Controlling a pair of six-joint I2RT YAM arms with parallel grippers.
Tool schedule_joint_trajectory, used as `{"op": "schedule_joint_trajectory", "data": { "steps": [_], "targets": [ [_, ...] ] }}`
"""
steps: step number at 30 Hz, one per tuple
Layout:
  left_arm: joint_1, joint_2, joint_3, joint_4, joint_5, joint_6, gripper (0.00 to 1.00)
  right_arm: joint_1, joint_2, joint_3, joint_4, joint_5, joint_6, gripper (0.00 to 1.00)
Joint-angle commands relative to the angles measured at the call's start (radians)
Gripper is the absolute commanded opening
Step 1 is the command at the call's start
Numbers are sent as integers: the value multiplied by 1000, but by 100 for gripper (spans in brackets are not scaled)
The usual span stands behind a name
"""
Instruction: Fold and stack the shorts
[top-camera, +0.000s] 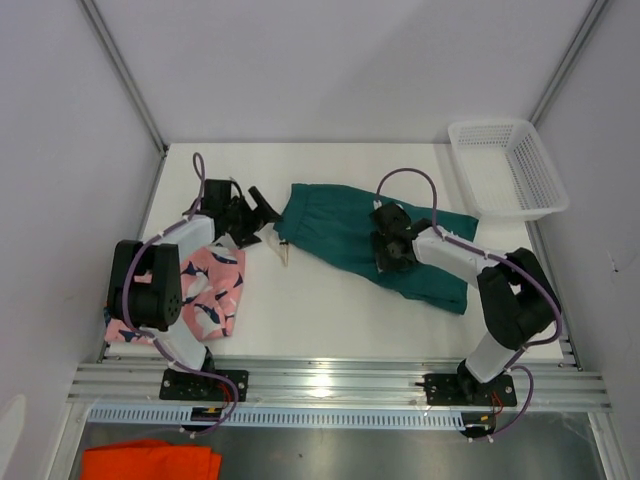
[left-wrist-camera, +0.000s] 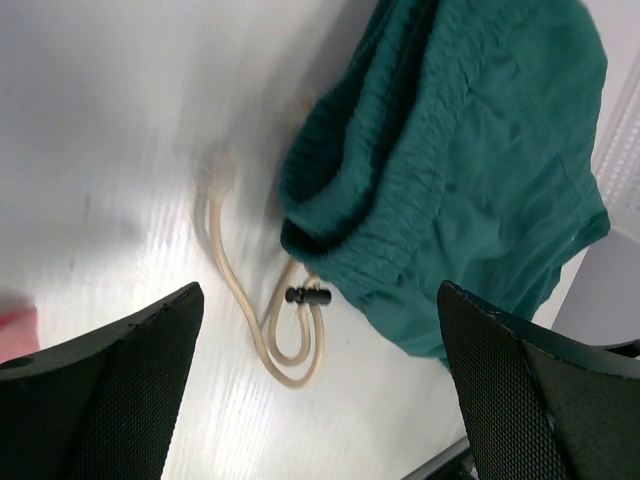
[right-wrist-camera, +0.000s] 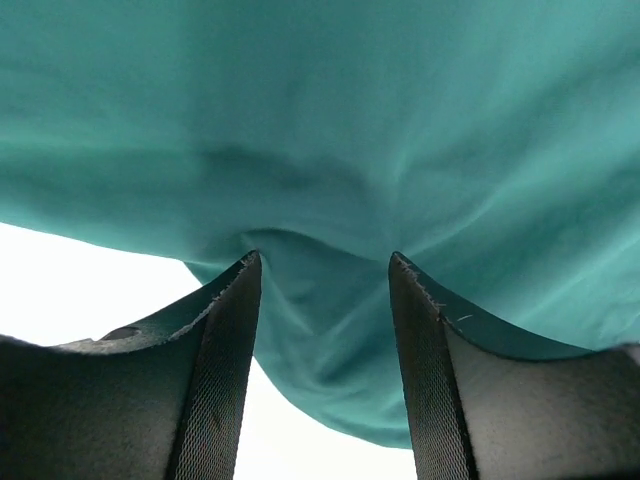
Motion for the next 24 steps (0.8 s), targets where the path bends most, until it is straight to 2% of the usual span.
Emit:
{"op": "schedule_joint_trajectory", "data": {
  "steps": [1,6,9,14,17,24],
  "targets": [
    [-37,-105,-36,56,-4,-21,99,14,-79,95,40,4,11,57],
    [-49,-117,-64,63,5,-44,99,30,-91,157,194,-163,25,58],
    [-57,-108,-88,89,22,-80,99,34,-22,224,281,-284,51,56],
    [-66,-136,-162,168,34,-146,99,32,125,286,484,-420,128,50],
    [-74,-163,-226,229,32,-201,99,24,205,319,663,-483,180,47],
    [-95,-156,-259,302,0,-239,99,-19,455,441,832,-679,364,42]
  ]
}}
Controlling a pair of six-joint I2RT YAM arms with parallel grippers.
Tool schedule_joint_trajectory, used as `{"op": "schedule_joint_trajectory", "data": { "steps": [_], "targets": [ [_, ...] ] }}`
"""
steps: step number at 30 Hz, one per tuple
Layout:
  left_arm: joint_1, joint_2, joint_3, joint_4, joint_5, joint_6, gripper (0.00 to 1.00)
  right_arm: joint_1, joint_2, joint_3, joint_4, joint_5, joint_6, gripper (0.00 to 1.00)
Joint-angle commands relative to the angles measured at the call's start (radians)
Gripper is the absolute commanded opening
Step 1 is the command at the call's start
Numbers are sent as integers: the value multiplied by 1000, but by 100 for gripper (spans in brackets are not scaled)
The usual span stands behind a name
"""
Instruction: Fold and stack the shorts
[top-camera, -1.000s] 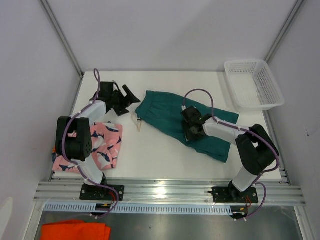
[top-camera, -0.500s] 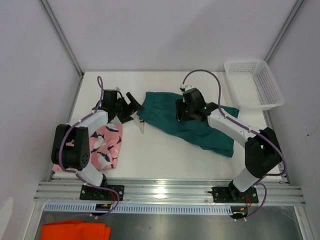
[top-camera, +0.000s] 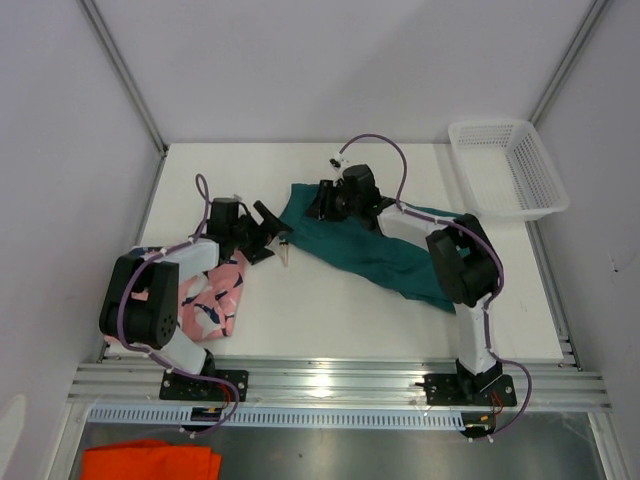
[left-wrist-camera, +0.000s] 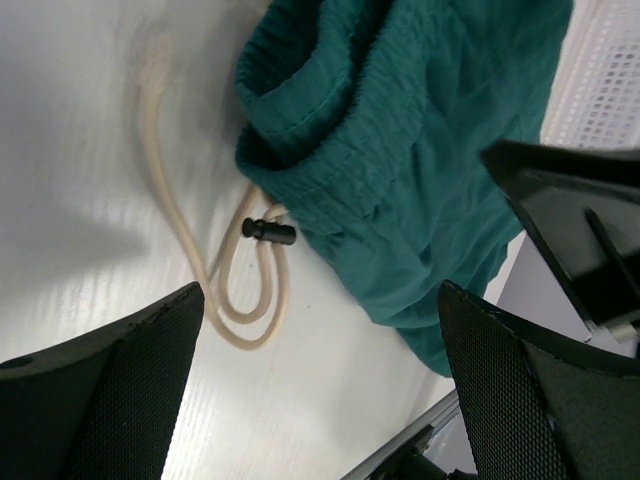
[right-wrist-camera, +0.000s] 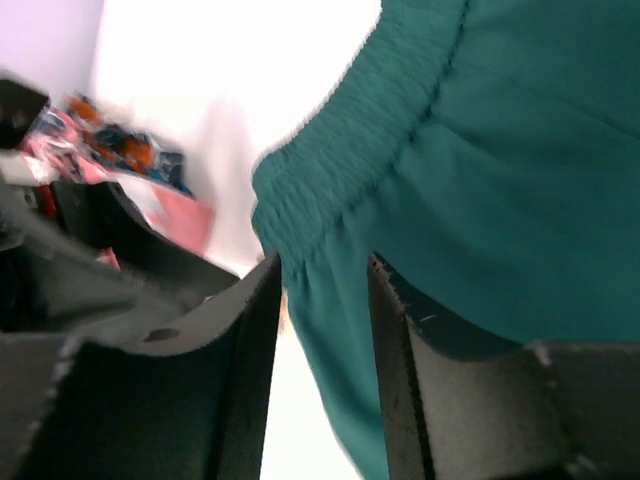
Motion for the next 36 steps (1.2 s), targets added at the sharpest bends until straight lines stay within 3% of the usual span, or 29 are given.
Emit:
{"op": "schedule_joint_trajectory", "data": {
  "steps": [1,5,13,24,29,36],
  "targets": [
    [-18,-17,-8,112,-17,-48,99,-31,95,66,192,-145,153,41],
    [-37,37,-27,208,-9,-117,99,-69,155,10,329,-179,261,38],
    [-97,108,-51,319,-67,-209,99,-117,126,-137,482,-156,333,35],
    [-123,191,-80,452,-159,-289,99,-128,164,-127,330,-154,292,23],
    [-145,238,-80,535,-204,-336,99,-126,179,-111,195,-159,233,12],
    [-191,289,-77,597,-297,-381,99,-132,184,-148,149,-208,197,6]
  ]
}}
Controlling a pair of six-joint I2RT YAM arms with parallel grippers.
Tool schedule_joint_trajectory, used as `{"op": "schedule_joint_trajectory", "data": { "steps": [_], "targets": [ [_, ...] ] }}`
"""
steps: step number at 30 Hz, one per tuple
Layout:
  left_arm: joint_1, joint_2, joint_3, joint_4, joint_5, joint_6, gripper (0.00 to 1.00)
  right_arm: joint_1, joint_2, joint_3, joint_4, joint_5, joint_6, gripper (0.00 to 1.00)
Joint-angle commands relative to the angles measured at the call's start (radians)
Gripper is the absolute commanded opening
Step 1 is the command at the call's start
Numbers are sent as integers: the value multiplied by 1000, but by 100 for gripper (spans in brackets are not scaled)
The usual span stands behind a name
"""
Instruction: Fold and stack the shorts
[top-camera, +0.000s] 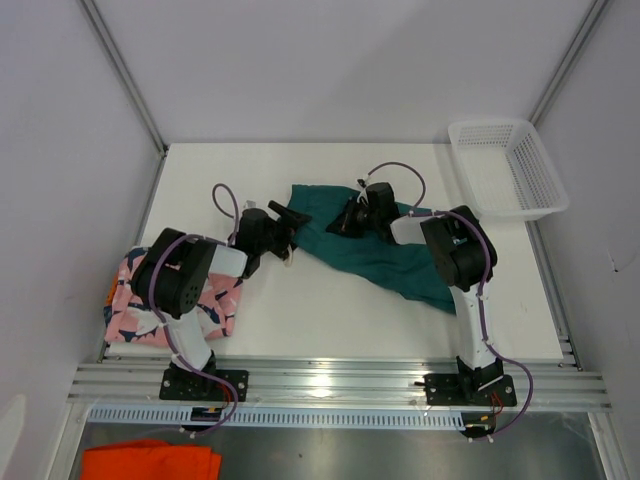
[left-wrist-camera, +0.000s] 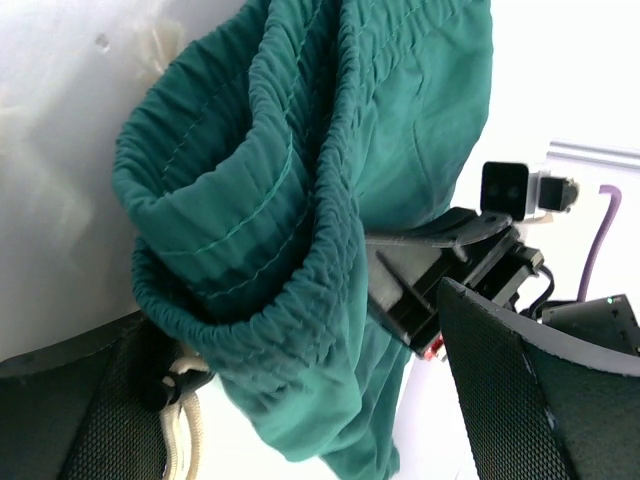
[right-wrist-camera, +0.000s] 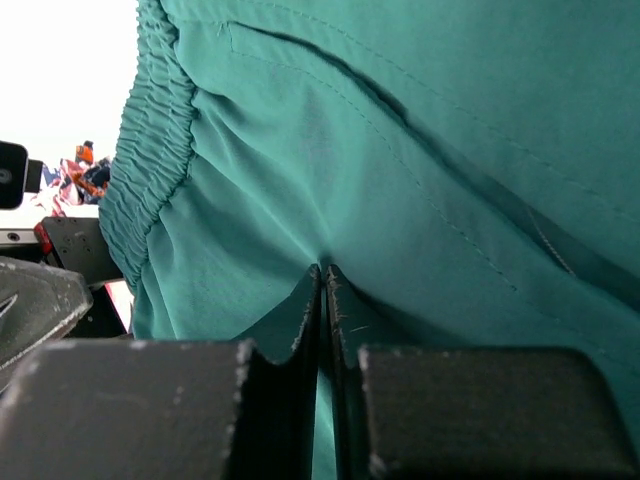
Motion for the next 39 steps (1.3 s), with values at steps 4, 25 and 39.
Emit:
{"op": "schedule_joint_trajectory", "data": {
  "steps": [4,25,39],
  "targets": [
    [-46,44,-18,31,-167,-4,99,-13,19,-19,-83,-57,-68,5],
    [-46,157,61,189,-151,106,88,-4,19,55,-290,-68,-272,2],
    [-22,136,51,255,-144,224,0,-10,12,66,-304,-109,-301,0]
  ]
}}
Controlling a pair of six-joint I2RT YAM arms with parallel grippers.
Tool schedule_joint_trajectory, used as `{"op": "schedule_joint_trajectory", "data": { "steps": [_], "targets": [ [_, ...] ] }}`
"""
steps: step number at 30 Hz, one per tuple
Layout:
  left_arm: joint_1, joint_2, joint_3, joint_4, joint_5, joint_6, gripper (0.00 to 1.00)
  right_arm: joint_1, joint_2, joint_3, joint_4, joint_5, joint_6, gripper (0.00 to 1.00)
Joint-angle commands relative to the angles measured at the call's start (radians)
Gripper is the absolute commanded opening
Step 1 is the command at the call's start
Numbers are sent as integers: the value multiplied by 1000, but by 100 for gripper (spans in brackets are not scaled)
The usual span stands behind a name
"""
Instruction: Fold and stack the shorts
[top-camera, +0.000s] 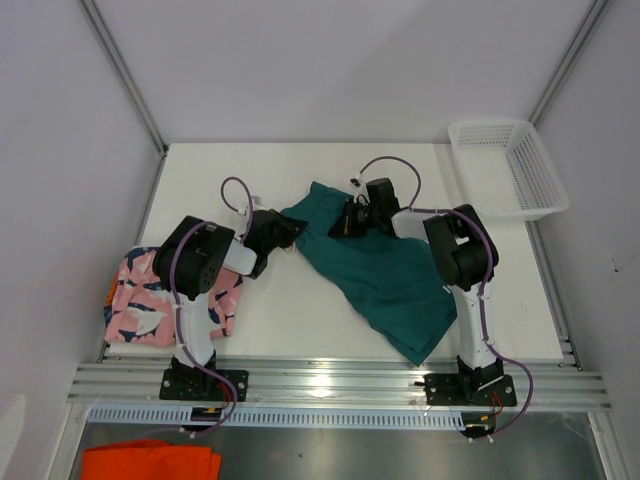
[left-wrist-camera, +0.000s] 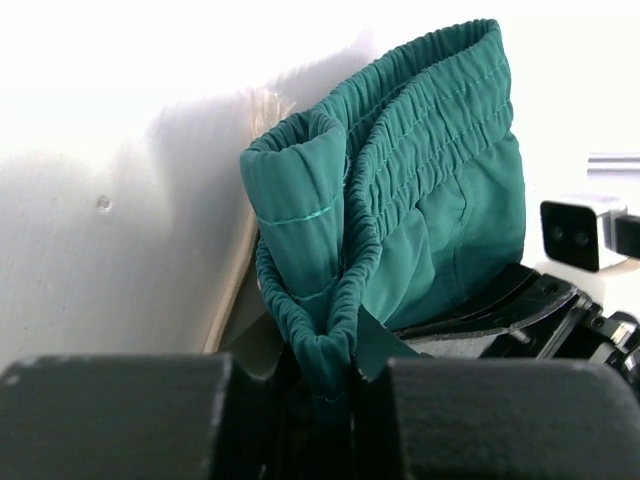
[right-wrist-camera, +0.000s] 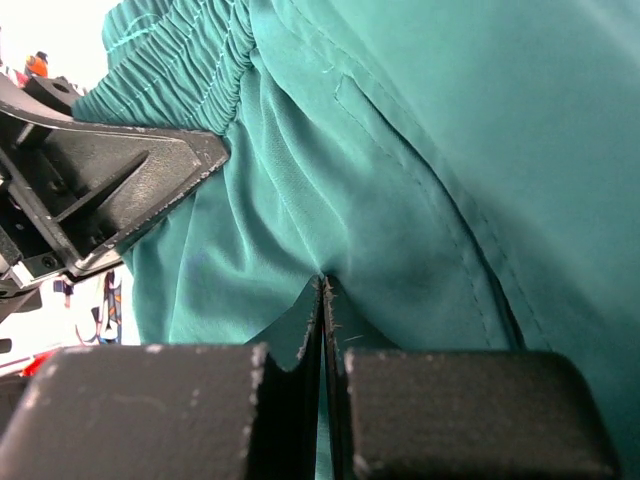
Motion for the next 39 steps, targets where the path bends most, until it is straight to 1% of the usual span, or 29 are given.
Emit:
{"op": "schedule_joint_trajectory", "data": {
  "steps": [1,3,4,5,7,10,11,12,13,14,16,17,18,19,20,23,24,25,27,28,33,38,39],
  "targets": [
    [-2,-71,-12,16,-30,103,0,-1,10,13,-141,2,-74,0],
    [-13,-108,-15,-16,-55,138,0,-5,9,55,-190,-17,-96,0],
    [-18,-120,-16,-27,-57,149,0,-13,7,66,-195,-26,-99,0],
    [-33,-129,-13,-55,-98,175,0,-18,3,75,-196,-52,-97,0],
    [-50,-158,-3,-88,-125,204,0,-32,-6,98,-200,-69,-94,1],
    [-100,-207,8,-165,-217,271,0,-44,-57,81,-212,-80,-103,8],
    [-133,-216,11,-206,-274,285,0,-50,-97,69,-213,-84,-105,12],
    [-153,-233,19,-233,-308,299,0,-55,-120,51,-213,-87,-105,15],
    [-218,-258,26,-284,-419,322,0,-88,-255,-57,-215,-92,-106,22],
    [-219,-259,26,-285,-434,322,0,-88,-257,-59,-215,-92,-106,22],
    [-242,-264,34,-297,-468,333,0,-104,-321,-136,-247,-65,-117,26],
    [-246,-267,36,-309,-491,336,0,-107,-389,-166,-258,-48,-119,27],
    [-254,-270,39,-311,-498,344,0,-111,-423,-196,-265,-29,-117,29],
    [-257,-272,40,-316,-506,347,0,-117,-459,-263,-267,-20,-111,30],
    [-259,-273,42,-322,-514,348,0,-121,-524,-296,-275,6,-106,30],
    [-263,-283,34,-320,-524,351,0,-142,-598,-411,-319,49,-90,23],
    [-265,-289,33,-317,-531,354,0,-151,-632,-440,-315,49,-82,16],
    [-265,-292,33,-316,-532,354,0,-160,-643,-465,-319,51,-71,13],
    [-266,-299,19,-303,-534,361,0,-180,-648,-511,-325,43,-70,2],
    [-266,-312,19,-296,-538,364,0,-182,-645,-520,-327,44,-71,1],
    [-268,-358,-10,-286,-557,387,0,-180,-599,-559,-302,55,-60,0],
    [-271,-425,-52,-248,-567,410,0,-150,-490,-514,-276,74,-51,0],
    [-274,-439,-73,-237,-567,417,0,-135,-468,-484,-270,80,-48,0]
  ]
}}
